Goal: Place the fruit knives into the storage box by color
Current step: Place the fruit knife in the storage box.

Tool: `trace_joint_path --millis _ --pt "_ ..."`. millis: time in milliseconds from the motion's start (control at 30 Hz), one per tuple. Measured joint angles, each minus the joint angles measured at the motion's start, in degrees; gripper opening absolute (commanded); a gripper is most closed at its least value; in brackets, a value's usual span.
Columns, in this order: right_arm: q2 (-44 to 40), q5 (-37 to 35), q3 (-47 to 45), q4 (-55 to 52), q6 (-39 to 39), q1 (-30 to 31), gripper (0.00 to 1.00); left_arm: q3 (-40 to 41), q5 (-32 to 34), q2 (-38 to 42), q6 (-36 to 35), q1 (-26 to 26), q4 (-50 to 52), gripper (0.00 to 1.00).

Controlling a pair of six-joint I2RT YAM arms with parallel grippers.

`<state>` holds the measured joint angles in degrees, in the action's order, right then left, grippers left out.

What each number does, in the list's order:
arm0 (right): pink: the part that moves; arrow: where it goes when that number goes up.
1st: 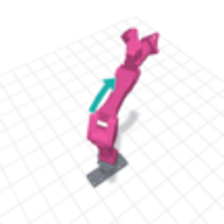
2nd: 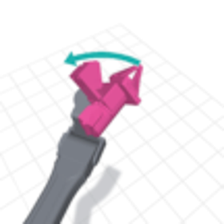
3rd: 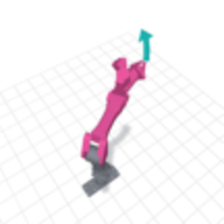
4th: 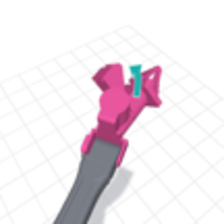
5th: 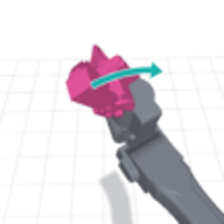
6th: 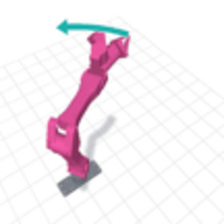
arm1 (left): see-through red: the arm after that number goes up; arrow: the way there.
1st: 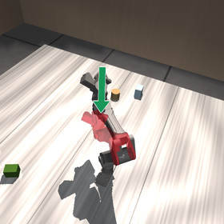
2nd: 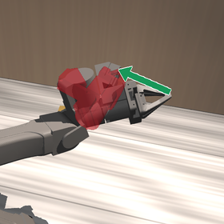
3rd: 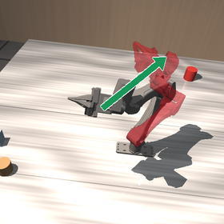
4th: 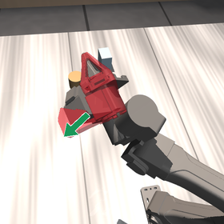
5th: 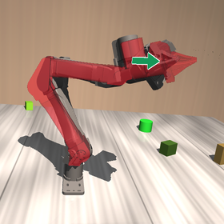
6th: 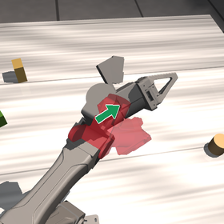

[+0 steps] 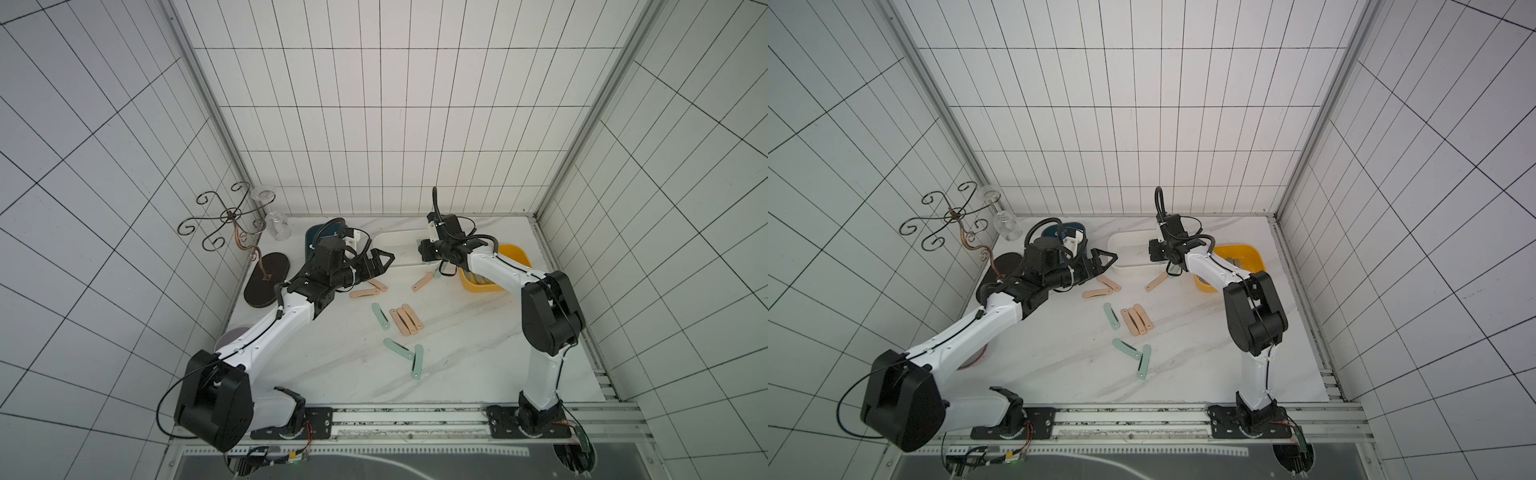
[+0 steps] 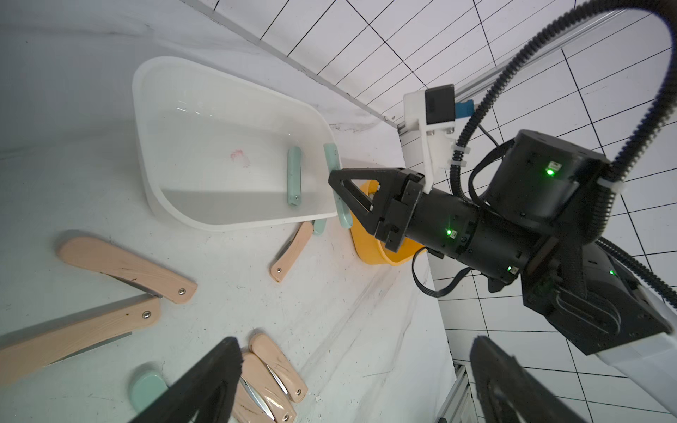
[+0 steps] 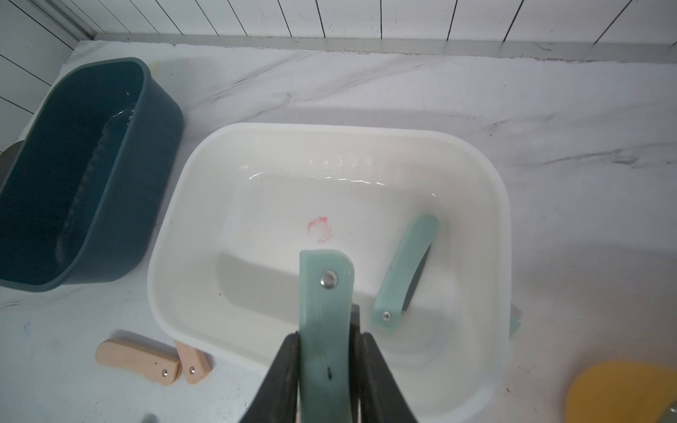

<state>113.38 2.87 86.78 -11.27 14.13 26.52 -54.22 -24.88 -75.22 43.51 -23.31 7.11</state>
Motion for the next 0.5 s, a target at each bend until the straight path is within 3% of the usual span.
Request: trace_joint_path --millis 500 --pt "14.9 -0.5 12.6 -0.2 2.0 -1.9 0.27 0.0 0.0 -0.7 0.0 0.0 0.0 0.97"
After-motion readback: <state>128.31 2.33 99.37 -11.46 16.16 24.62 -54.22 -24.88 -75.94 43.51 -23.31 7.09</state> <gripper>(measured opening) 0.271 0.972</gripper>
